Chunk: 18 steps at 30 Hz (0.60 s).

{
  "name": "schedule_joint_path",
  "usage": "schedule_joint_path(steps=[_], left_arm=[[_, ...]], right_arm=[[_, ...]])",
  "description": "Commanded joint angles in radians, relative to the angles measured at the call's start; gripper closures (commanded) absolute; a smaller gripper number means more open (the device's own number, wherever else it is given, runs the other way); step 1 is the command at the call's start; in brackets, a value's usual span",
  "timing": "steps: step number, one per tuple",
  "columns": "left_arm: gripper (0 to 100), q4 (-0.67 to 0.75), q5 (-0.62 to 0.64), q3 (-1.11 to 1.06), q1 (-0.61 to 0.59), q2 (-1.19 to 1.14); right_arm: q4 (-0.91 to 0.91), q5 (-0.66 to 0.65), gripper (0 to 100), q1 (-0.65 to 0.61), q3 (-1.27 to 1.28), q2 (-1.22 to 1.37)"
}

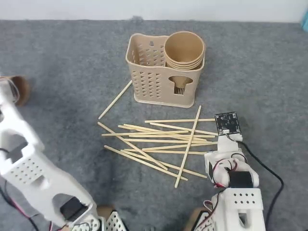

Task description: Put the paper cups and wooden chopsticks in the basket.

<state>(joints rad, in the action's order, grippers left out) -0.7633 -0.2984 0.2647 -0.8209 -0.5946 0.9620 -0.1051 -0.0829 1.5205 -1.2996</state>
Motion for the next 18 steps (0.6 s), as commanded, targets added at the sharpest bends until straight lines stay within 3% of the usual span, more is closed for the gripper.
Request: schedule_joint_path(steps=[1, 10, 18], left_arm=[[99, 0.003, -0.009, 0.047, 0.012, 0.020], [99, -0.046, -0.002, 0.074, 0.009, 0.020], [99, -0.462, 0.044, 0.328, 0.017, 0.018]], right_arm=[[-0.024, 0.011, 99.0, 0.001, -0.005, -0.016], [-0.024, 0.011, 99.1, 0.001, -0.003, -0.016], [-0.024, 0.011, 99.1, 0.001, -0.003, -0.016]])
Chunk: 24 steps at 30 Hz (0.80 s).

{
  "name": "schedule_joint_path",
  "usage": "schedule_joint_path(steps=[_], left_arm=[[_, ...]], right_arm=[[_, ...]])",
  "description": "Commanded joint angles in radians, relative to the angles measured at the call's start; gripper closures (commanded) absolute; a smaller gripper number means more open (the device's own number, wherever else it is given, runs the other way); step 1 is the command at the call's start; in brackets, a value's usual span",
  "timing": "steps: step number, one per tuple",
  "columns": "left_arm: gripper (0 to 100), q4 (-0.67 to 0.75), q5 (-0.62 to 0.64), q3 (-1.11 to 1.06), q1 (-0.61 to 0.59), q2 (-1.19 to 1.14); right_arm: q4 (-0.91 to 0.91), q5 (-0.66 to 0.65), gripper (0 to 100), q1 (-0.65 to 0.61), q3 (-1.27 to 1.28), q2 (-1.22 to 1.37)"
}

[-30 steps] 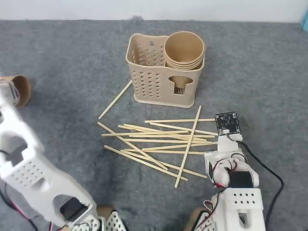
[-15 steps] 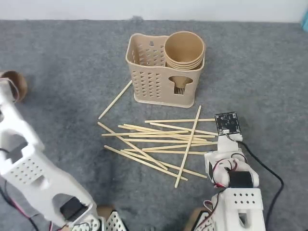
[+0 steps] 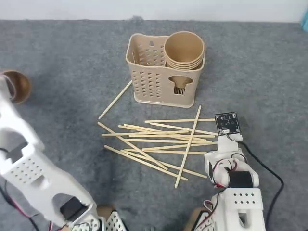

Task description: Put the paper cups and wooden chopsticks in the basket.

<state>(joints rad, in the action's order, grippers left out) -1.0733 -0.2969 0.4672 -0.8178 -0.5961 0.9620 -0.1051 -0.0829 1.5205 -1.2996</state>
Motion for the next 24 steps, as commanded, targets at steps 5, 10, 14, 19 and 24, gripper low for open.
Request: schedule_joint_path(steps=[5, 10, 14, 19, 24], left_arm=[[99, -0.399, 0.152, 0.300, 0.015, 0.012], [99, -0.582, 0.161, 0.360, 0.044, 0.011], [99, -0.669, 0.244, 0.348, 0.069, 0.009], [99, -0.609, 0.376, 0.262, 0.071, 0.009], [99, -0.519, 0.394, 0.159, 0.071, 0.009]], right_arm=[[-0.024, 0.011, 99.1, 0.001, -0.002, -0.016], [-0.065, 0.011, 99.1, 0.001, 0.034, -0.018], [-0.068, 0.011, 99.0, 0.001, 0.038, -0.018], [-0.068, 0.011, 99.0, 0.001, 0.038, -0.018], [-0.068, 0.011, 99.0, 0.001, 0.040, -0.018]])
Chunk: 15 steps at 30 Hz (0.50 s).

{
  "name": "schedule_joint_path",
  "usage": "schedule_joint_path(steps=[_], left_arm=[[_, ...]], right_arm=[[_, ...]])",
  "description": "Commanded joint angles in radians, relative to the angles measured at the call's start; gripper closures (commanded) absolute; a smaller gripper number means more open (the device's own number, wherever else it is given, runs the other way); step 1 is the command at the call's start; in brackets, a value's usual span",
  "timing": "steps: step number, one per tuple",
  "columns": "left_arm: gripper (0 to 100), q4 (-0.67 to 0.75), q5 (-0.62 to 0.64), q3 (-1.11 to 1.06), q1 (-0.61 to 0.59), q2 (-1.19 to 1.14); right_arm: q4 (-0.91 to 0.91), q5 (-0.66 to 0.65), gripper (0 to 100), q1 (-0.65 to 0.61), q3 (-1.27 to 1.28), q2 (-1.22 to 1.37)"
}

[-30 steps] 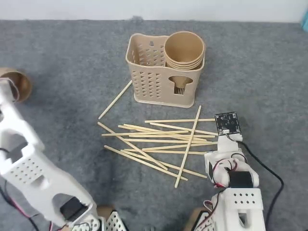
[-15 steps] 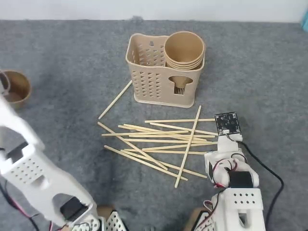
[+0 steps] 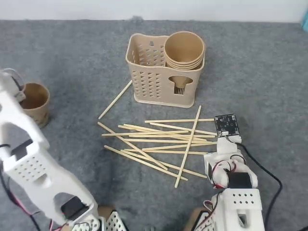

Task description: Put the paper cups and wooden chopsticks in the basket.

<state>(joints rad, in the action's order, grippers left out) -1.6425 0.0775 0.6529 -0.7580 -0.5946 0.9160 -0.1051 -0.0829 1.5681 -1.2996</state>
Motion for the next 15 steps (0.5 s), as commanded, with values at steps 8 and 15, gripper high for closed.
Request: schedule_joint_path(steps=[8, 15], left_arm=[[91, 0.034, 0.009, -0.030, 0.003, 0.020], [83, -0.023, -0.037, 0.073, -0.046, 0.018]], right_arm=[[-0.022, 0.011, 99.0, 0.001, -0.008, -0.018], [-0.022, 0.011, 99.0, 0.001, -0.008, -0.018]])
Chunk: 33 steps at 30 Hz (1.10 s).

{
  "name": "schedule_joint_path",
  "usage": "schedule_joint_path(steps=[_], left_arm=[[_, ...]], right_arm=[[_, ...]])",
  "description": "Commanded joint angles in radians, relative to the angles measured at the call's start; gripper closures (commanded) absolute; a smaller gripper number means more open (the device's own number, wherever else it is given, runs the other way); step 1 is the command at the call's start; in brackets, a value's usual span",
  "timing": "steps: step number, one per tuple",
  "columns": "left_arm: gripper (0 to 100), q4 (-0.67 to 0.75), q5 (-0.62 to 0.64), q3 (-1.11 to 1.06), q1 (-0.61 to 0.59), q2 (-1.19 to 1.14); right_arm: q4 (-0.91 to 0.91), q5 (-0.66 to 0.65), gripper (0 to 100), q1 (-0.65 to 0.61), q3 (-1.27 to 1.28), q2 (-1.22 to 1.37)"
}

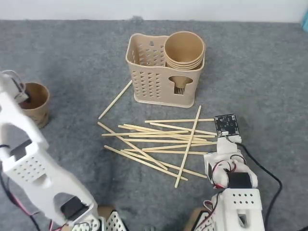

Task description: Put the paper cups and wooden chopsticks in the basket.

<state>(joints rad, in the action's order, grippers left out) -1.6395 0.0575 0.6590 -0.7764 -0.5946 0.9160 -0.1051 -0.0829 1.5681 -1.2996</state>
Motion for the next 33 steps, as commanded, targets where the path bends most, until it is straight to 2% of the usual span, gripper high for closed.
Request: schedule_joint_path(steps=[1, 6, 16, 26, 33], left_arm=[[83, -0.040, -0.017, 0.090, -0.038, 0.018], [83, -0.115, -0.018, 0.186, -0.081, 0.018], [83, -0.118, -0.091, 0.252, -0.091, 0.020], [83, -0.118, -0.087, 0.237, 0.081, 0.020], [83, -0.118, -0.087, 0.142, 0.169, 0.009]], right_arm=[[-0.022, 0.011, 99.0, 0.001, -0.008, -0.018], [-0.022, 0.011, 99.0, 0.001, -0.008, -0.018], [-0.022, 0.011, 99.0, 0.001, -0.008, -0.018], [-0.022, 0.011, 99.0, 0.001, -0.008, -0.018], [-0.022, 0.011, 99.0, 0.001, -0.008, -0.018]])
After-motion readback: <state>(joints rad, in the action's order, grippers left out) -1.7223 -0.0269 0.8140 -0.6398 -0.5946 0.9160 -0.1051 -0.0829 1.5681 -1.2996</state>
